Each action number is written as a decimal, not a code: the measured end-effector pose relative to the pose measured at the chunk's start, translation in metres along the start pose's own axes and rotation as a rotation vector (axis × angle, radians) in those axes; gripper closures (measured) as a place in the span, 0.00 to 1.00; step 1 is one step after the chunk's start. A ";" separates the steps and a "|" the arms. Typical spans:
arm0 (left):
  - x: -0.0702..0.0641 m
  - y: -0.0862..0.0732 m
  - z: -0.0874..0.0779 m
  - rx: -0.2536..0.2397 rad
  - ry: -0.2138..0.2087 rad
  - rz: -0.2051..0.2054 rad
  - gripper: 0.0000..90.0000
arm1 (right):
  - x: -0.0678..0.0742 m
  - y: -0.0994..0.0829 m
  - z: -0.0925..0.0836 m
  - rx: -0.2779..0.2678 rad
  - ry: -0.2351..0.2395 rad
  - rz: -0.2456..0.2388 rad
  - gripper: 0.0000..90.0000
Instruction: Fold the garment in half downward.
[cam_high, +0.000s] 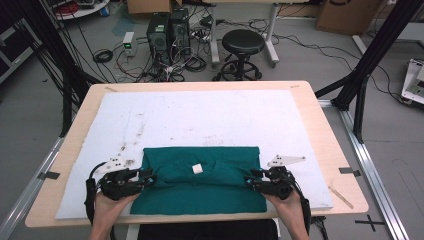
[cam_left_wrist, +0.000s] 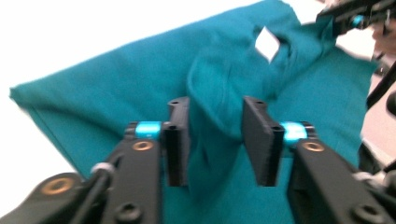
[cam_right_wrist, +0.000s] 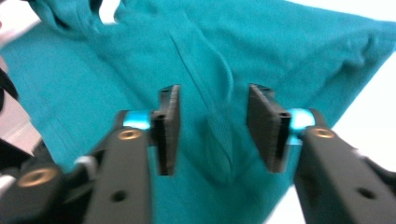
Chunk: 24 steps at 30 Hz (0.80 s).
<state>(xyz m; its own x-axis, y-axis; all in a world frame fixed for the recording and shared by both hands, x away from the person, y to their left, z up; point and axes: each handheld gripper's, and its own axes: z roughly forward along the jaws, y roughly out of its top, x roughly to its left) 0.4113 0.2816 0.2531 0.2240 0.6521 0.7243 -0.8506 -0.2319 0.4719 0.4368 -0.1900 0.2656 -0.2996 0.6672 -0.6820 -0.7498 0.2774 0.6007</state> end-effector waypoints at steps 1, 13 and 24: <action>0.001 0.005 0.000 -0.009 -0.006 -0.003 0.65 | 0.001 0.003 0.001 -0.005 0.015 -0.003 0.60; 0.014 0.023 0.038 0.088 -0.002 -0.043 0.62 | -0.004 0.033 0.036 0.053 0.037 0.006 0.52; 0.013 0.022 0.053 0.151 -0.062 -0.060 0.70 | -0.008 0.033 0.049 0.106 0.049 0.039 0.54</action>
<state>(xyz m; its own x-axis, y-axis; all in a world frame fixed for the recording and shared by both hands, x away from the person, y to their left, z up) 0.4212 0.2470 0.2995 0.3055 0.6231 0.7200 -0.7549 -0.3024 0.5820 0.4434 -0.1525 0.3109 -0.3576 0.6449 -0.6754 -0.6715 0.3250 0.6659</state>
